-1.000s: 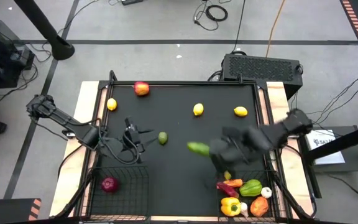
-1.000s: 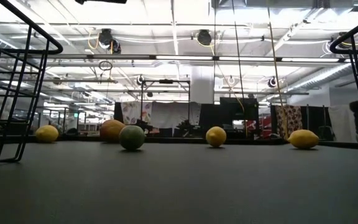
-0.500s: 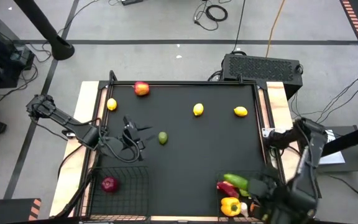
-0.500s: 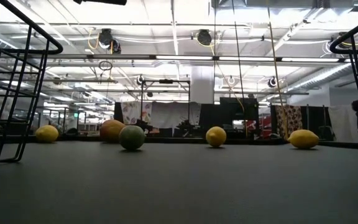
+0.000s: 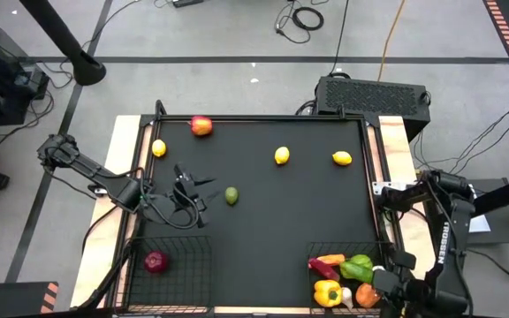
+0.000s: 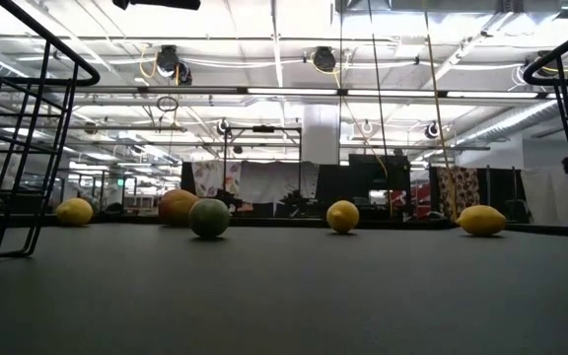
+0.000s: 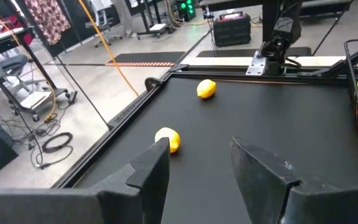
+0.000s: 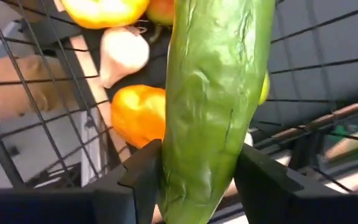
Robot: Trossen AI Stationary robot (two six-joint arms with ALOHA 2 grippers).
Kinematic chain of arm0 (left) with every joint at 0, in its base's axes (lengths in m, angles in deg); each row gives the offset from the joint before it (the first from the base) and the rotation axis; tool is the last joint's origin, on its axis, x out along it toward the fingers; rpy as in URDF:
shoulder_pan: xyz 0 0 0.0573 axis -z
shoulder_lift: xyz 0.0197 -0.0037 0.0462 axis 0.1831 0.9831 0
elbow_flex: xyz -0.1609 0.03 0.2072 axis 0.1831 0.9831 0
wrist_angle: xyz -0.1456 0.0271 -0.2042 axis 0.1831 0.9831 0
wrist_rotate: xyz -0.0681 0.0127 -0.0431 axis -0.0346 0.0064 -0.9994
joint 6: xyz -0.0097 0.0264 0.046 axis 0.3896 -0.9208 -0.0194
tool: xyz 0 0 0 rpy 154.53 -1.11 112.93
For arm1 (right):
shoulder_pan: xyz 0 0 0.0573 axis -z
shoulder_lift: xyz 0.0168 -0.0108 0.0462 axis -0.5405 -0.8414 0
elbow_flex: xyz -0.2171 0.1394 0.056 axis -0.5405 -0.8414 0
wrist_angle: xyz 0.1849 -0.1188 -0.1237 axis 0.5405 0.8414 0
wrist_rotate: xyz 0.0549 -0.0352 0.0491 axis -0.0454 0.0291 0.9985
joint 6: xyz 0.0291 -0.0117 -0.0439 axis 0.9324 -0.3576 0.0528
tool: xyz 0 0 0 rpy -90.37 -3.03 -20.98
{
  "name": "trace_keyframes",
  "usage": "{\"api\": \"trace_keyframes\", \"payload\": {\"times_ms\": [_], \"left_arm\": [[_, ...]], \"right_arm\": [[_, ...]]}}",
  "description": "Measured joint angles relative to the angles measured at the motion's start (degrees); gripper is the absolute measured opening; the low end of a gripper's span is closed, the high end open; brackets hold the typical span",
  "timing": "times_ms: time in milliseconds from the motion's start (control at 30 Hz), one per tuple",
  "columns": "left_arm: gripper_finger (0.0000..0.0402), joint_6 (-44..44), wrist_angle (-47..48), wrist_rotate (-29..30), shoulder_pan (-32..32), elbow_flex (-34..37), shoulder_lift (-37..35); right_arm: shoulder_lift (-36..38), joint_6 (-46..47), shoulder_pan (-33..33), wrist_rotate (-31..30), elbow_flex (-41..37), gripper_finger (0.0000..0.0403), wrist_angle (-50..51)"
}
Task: Sort produce into baskets
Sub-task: Put the green cucumber into the right wire basket, then put the red apple into the left wire basket
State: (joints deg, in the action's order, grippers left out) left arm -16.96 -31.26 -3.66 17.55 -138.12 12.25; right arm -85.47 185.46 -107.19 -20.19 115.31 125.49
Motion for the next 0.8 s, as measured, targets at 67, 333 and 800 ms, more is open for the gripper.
{"api": "trace_keyframes", "payload": {"times_ms": [67, 333, 800], "left_arm": [[0.0176, 0.02, 0.0, 0.0, 0.0, 0.0, 0.0], [0.0176, 0.0, 0.09, 3.86, 0.0, 0.0, 0.0], [0.0176, -21.4, 1.56, 8.66, -16.63, -3.79, -3.97]], "right_arm": [[0.0, -0.2, 0.26, 0.92, -1.17, 0.0191, -1.32], [0.0, -4.3, 2.43, 1.26, -0.15, 0.0233, 1.27], [2.51, -28.01, 10.59, -57.66, 11.79, 0.0219, 10.5]]}}
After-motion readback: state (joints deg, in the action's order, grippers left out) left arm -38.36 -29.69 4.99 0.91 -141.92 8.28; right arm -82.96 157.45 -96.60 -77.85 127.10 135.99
